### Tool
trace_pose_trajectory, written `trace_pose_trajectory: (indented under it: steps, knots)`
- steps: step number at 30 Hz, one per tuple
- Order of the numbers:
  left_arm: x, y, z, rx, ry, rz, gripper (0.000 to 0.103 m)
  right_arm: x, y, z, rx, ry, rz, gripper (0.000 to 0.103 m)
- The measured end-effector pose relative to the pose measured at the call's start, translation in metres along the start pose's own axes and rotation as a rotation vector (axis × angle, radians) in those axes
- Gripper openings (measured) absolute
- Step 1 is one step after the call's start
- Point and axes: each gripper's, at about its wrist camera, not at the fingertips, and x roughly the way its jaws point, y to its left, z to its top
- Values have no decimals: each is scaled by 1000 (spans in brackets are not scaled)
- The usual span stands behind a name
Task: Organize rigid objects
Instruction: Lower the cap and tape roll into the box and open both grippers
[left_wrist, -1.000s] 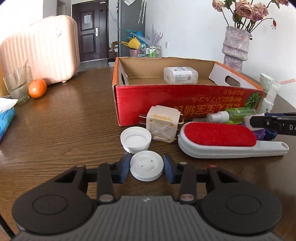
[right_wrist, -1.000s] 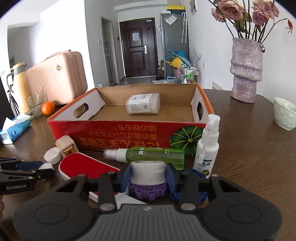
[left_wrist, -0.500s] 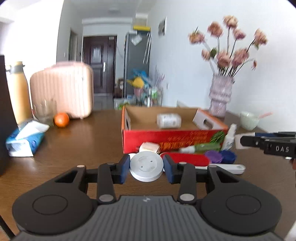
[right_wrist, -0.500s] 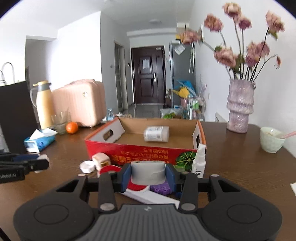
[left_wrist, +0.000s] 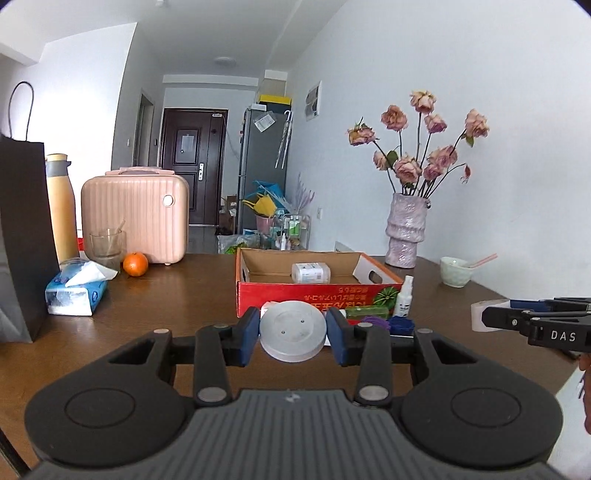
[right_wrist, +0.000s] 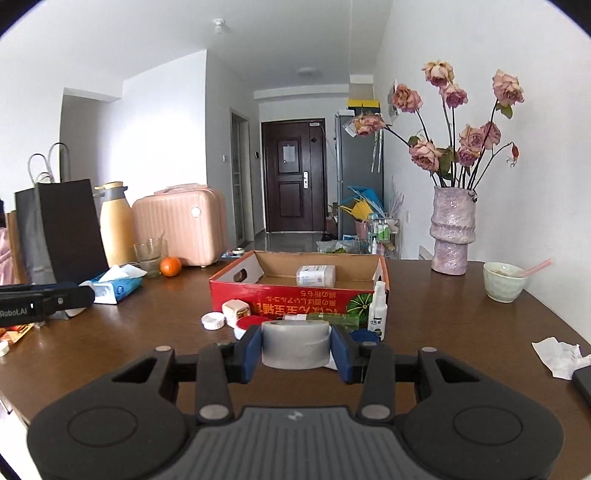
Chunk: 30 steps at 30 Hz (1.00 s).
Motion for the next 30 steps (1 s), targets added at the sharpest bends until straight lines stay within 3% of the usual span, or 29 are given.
trace_pose_trajectory:
  steps: [15, 23, 30]
  knots:
    - [-5, 9, -7, -37, 17, 7, 40, 0, 3, 1, 17, -19, 5, 40]
    - [29, 14, -1, -51, 53, -15, 40, 21, -9, 3, 52, -18, -15, 40]
    - [76, 24, 22, -35, 18, -2, 40, 58, -20, 23, 49, -40, -48, 40]
